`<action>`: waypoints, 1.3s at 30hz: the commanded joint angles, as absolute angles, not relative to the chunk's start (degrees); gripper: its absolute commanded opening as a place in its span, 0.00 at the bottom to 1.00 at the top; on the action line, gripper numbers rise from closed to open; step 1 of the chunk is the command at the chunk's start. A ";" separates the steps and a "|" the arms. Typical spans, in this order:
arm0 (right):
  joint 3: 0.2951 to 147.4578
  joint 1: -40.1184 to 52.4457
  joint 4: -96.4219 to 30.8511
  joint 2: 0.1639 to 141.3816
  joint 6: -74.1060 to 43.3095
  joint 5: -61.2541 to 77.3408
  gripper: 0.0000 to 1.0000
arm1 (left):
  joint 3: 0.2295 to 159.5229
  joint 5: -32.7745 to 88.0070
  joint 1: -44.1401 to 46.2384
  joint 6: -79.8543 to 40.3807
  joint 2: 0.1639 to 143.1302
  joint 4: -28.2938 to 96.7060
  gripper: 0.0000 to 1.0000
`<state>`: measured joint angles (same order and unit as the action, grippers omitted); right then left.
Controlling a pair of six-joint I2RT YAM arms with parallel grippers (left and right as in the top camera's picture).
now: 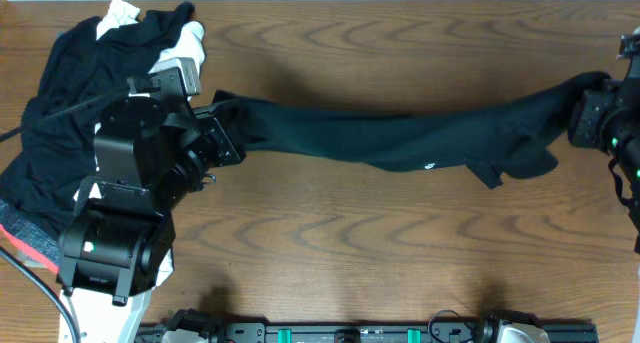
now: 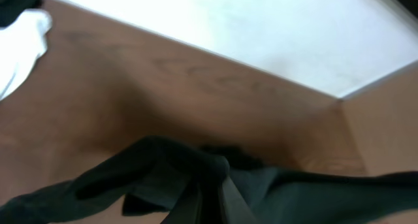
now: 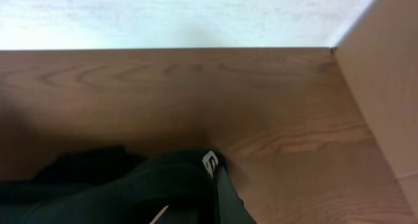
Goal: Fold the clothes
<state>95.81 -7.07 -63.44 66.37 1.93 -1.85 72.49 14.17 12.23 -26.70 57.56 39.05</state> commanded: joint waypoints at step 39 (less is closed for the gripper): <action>87.48 -1.74 -39.18 108.22 0.91 7.99 0.01 | 73.41 -2.11 12.21 -14.15 103.13 34.46 0.99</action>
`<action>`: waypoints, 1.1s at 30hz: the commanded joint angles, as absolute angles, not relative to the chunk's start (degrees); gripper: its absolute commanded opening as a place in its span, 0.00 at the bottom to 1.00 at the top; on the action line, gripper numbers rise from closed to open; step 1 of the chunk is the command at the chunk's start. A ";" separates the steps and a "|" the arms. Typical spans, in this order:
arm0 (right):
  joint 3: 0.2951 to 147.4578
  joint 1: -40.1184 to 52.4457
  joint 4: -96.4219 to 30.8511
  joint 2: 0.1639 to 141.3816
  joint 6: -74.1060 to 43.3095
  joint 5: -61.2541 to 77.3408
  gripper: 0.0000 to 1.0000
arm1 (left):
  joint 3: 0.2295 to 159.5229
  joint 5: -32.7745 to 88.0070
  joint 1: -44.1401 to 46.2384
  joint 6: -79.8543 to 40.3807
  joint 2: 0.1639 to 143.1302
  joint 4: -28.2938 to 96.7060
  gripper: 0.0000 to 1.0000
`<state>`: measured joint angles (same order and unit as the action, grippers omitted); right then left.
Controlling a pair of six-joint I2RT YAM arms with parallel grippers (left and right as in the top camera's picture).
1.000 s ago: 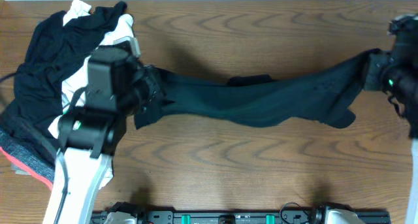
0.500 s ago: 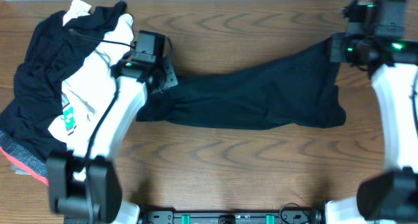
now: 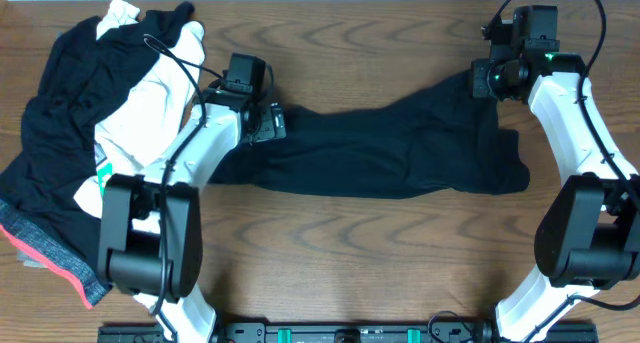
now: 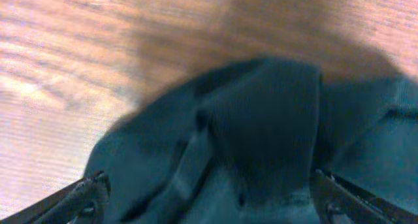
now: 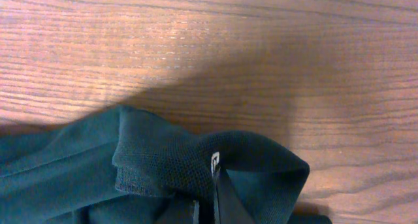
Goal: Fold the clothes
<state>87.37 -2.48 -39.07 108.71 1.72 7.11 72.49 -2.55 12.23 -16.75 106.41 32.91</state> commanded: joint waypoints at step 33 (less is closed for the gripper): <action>87.46 -1.76 -39.64 108.22 0.91 7.99 0.01 | 67.70 11.44 14.98 -4.21 111.68 33.52 0.55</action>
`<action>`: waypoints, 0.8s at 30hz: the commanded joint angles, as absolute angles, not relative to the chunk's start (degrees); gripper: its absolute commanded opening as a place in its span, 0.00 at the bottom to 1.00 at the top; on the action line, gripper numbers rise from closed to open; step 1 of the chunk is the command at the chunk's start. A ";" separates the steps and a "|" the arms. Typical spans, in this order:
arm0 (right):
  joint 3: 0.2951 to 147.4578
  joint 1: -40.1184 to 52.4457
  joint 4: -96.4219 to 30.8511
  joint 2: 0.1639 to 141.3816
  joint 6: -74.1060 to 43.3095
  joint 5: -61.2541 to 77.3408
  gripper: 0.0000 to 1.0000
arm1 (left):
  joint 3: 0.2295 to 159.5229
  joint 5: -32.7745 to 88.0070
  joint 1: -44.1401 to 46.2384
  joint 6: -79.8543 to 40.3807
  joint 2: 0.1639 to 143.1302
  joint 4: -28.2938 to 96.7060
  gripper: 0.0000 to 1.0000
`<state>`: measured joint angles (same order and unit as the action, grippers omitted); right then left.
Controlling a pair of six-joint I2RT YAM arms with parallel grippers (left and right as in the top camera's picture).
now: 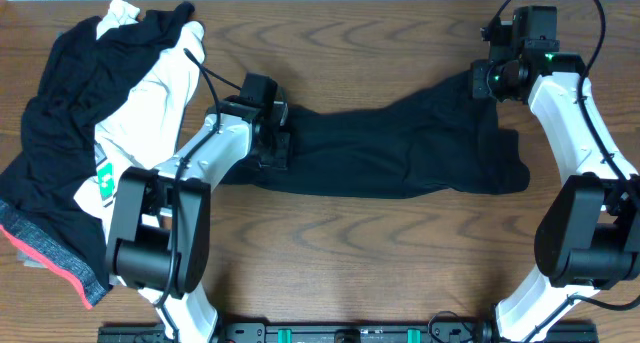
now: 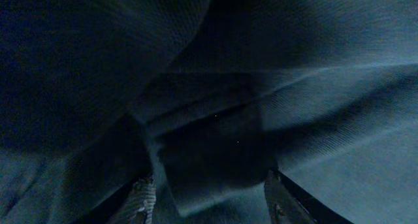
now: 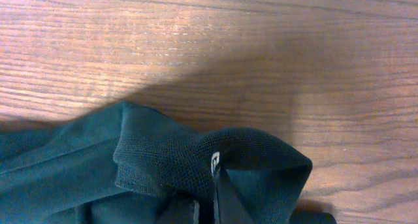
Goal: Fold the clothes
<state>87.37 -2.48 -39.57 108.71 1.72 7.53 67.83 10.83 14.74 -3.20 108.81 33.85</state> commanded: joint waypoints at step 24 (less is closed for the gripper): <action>87.46 -1.96 -39.66 108.22 0.91 7.97 0.02 | 69.67 11.38 14.96 -6.72 107.63 31.18 0.32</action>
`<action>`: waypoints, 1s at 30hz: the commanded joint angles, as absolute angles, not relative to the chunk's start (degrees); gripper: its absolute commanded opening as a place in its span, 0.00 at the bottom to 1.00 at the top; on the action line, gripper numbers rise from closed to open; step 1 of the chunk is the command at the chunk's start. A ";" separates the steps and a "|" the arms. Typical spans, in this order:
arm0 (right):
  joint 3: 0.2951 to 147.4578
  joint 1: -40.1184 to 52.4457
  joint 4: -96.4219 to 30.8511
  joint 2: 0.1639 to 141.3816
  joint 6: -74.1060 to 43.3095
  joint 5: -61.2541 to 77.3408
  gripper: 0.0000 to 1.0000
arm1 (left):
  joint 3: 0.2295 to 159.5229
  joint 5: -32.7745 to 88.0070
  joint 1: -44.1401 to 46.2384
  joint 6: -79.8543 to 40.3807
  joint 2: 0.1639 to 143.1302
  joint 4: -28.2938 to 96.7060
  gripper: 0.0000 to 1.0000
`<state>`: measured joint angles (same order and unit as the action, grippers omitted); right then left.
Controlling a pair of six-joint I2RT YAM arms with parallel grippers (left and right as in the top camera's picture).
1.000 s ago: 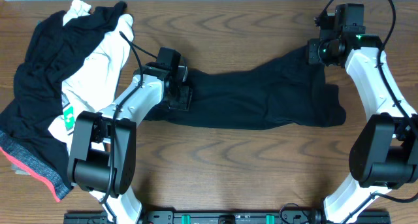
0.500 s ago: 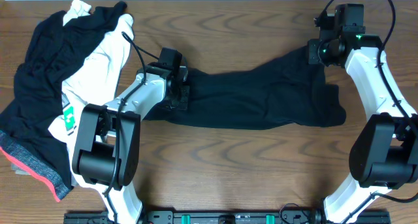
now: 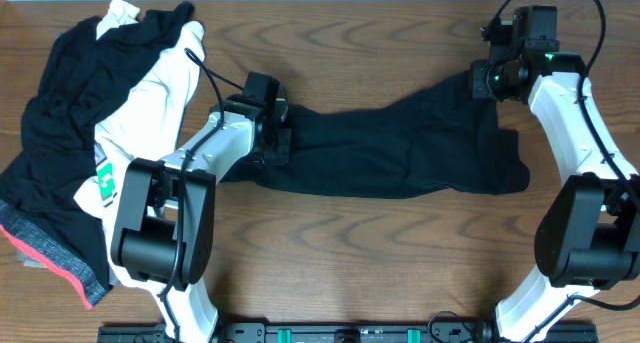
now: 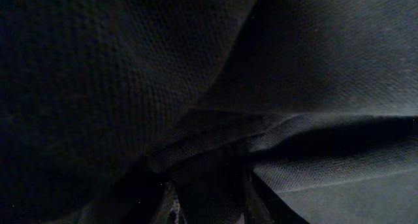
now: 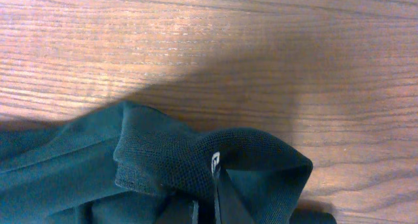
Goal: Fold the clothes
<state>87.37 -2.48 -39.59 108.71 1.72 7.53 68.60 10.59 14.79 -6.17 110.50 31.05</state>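
A dark green garment (image 3: 400,148) lies spread across the middle of the wooden table (image 3: 350,273). At its left end my left gripper (image 3: 272,141) is pressed down into the cloth. In the left wrist view dark fabric (image 4: 294,74) fills the frame, and the left gripper (image 4: 210,208) has its fingers drawn in on a fold. My right gripper (image 3: 484,80) is at the garment's upper right corner. The right wrist view shows the right gripper (image 5: 206,209) shut on the ribbed hem (image 5: 157,165).
A heap of black and white clothes (image 3: 80,133) covers the table's left end, with a red-edged piece (image 3: 50,258) at its front. The far table edge runs just behind both arms.
The left gripper's fingers stand closer together on a fold of the garment, and it sits slightly nearer the garment's left edge. The right arm and the garment's right end have not moved.
First both grippers held the garment stretched out between them, the right one at the far right. Then the garment lay on the table, the left gripper wide open over its left end, the right still shut. The left gripper then sat in the cloth, and now grips a fold.
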 commanded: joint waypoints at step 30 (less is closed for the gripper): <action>87.46 -1.96 -40.03 108.22 0.97 7.92 0.02 | 68.47 9.65 14.98 -7.81 106.21 33.39 0.30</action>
<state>87.37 -2.48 -39.97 108.71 1.72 7.53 68.60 10.33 14.79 -7.49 106.17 33.39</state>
